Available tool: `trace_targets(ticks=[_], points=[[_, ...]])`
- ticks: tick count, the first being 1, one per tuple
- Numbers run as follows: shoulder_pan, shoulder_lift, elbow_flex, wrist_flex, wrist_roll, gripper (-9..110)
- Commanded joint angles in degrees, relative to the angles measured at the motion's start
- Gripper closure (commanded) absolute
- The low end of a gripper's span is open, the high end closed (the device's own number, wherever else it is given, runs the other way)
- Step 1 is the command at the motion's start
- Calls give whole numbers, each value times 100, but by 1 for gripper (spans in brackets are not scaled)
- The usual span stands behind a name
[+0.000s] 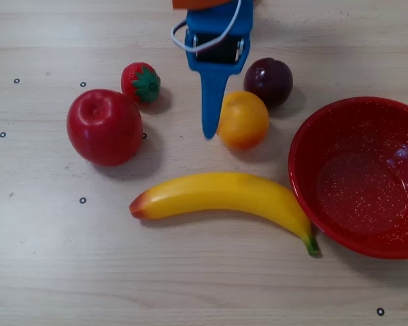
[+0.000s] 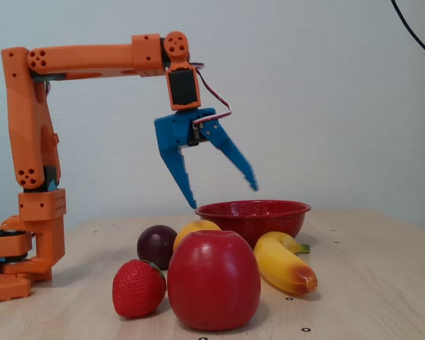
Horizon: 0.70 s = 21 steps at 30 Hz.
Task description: Put the banana in the red bowl.
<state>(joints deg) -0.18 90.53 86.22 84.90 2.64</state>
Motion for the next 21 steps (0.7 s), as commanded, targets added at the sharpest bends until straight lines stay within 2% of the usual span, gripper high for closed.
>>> trace_targets(ticks=[1,12,21], points=[[105,149,-589,-229,-79,62],[132,-861,-1072,-800,-114,54],[316,-1758,-1925,-721,-343,46]])
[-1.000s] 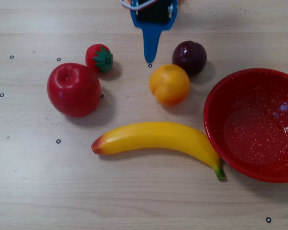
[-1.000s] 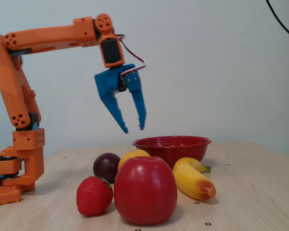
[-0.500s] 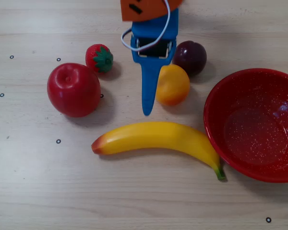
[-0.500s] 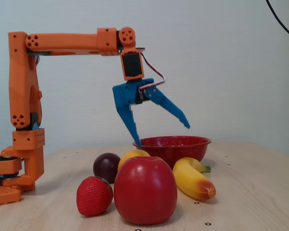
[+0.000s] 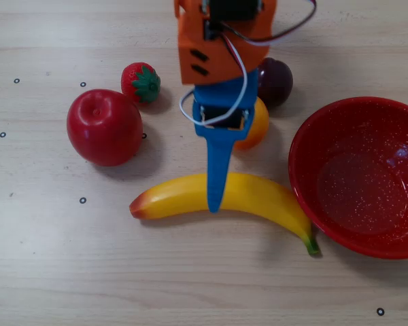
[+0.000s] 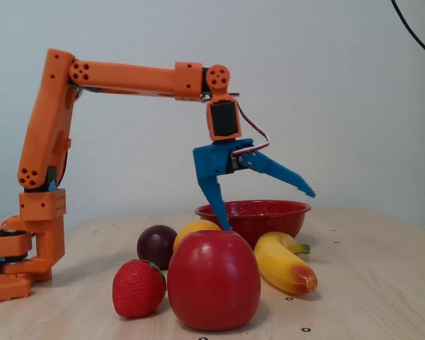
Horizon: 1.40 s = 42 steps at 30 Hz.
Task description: Put the banana in the red bowl.
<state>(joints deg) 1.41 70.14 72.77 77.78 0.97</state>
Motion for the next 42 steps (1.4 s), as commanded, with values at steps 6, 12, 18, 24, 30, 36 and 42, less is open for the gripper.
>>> trace_targets(ticks=[6,12,18,24,30,36,42], points=[[176,-264,-1099,-9,-176,44],[149,-738,-1459,79,-202,44],[149,-1090,-1661,202,-290,44],[149,-1424,-1898,290,-272,41],[158,-1749,-2118,308,-193,39],[176,-2021,-2285,272,-149,38],[202,-2276,-2435,246,-114,38]])
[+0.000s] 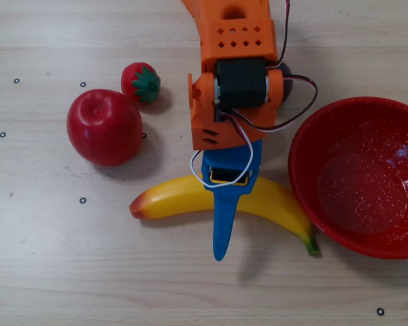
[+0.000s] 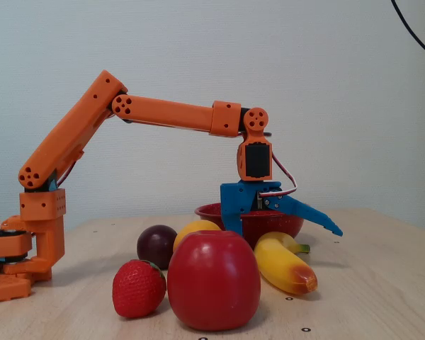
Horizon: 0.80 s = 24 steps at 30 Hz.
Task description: Put the banana in the red bowl.
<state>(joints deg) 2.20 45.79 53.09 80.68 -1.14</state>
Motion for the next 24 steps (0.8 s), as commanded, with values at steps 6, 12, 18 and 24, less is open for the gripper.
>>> trace_targets(ticks=[6,12,18,24], points=[[79,88,-571,53,44,43],[62,88,-571,167,-18,49],[44,97,-536,255,-62,53],[18,149,-439,272,-88,60]])
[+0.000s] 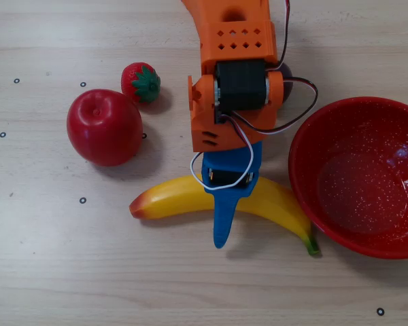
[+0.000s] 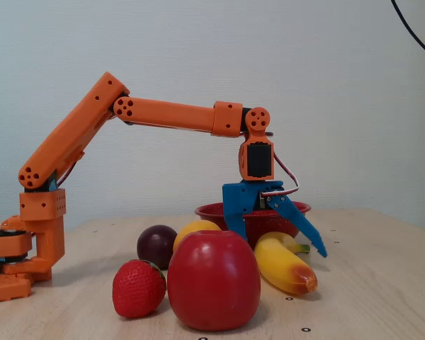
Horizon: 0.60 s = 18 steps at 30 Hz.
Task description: Put the banana in the red bowl.
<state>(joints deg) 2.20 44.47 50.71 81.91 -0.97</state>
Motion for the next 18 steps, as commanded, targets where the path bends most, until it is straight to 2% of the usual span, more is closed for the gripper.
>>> trace_targets(ticks=[1,7,18], points=[[18,281,-185,167,-105,61],[9,290,-141,246,-79,71],[9,334,18,343,-88,76]])
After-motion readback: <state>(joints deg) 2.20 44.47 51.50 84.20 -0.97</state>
